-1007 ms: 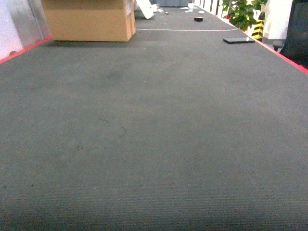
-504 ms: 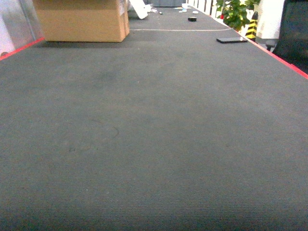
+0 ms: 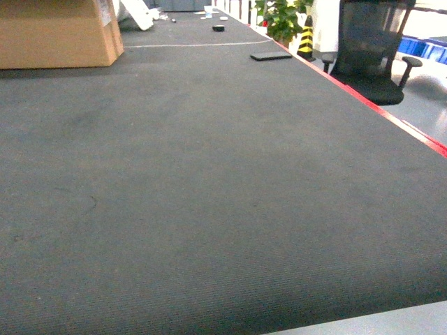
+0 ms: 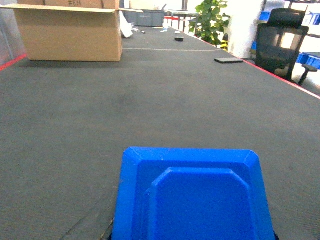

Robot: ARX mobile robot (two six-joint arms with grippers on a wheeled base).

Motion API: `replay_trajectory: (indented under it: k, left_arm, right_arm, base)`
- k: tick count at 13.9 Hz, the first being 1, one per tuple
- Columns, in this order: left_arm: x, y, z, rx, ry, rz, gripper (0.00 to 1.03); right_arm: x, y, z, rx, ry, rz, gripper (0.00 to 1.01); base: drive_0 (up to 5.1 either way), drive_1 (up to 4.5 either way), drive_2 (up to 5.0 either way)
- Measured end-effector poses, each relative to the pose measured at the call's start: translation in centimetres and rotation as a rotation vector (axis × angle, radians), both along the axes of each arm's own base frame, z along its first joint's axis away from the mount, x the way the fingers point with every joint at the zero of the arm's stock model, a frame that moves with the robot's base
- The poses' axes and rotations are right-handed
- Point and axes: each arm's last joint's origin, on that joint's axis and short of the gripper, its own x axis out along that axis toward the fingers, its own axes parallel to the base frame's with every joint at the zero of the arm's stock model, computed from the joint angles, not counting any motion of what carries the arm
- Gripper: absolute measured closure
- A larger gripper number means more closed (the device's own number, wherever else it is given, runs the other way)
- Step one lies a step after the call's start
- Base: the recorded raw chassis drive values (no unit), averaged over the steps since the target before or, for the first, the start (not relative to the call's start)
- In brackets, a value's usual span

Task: Sort blue parts and orange caps into right shelf containers

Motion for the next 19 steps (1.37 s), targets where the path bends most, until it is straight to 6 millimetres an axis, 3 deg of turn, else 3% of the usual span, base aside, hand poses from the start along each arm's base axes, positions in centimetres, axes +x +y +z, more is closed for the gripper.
replay_trajectory:
  k: [19]
  left_arm:
    - [0.00,0.00,0.00,0.000,0.000,0.000,0.61]
  right_arm:
    - [0.00,0.00,0.00,0.000,0.000,0.000,0.59]
  base:
    - [-1.6,-1.57,-1.6]
